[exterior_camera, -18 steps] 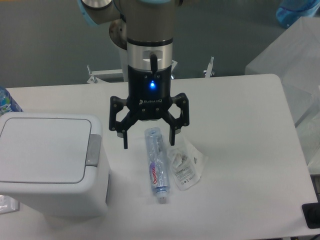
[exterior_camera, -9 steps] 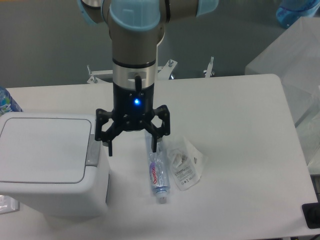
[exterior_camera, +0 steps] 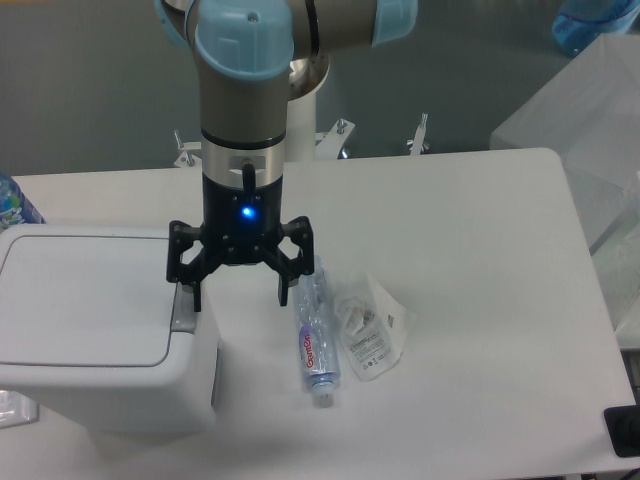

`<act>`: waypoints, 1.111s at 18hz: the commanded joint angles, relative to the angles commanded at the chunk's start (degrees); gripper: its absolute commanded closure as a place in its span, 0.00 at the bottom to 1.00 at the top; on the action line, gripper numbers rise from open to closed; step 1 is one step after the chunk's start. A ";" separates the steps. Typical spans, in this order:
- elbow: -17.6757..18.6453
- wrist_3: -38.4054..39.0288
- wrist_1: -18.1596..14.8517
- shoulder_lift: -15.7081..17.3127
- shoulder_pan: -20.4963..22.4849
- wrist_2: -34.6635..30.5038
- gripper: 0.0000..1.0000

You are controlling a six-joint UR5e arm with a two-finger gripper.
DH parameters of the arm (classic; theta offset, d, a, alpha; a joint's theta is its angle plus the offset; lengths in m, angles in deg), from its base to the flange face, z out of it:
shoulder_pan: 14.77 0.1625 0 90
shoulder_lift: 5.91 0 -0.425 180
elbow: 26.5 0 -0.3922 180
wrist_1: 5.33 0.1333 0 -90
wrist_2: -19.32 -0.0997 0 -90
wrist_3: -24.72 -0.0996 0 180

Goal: Open the trash can
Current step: 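Lower the gripper onto the lid edge and push it open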

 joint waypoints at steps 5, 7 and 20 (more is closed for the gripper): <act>0.09 0.00 0.09 0.00 0.00 -0.09 0.00; 0.18 0.00 0.09 0.00 0.00 -0.09 0.00; 1.06 -0.18 0.17 -0.35 0.00 -0.18 0.00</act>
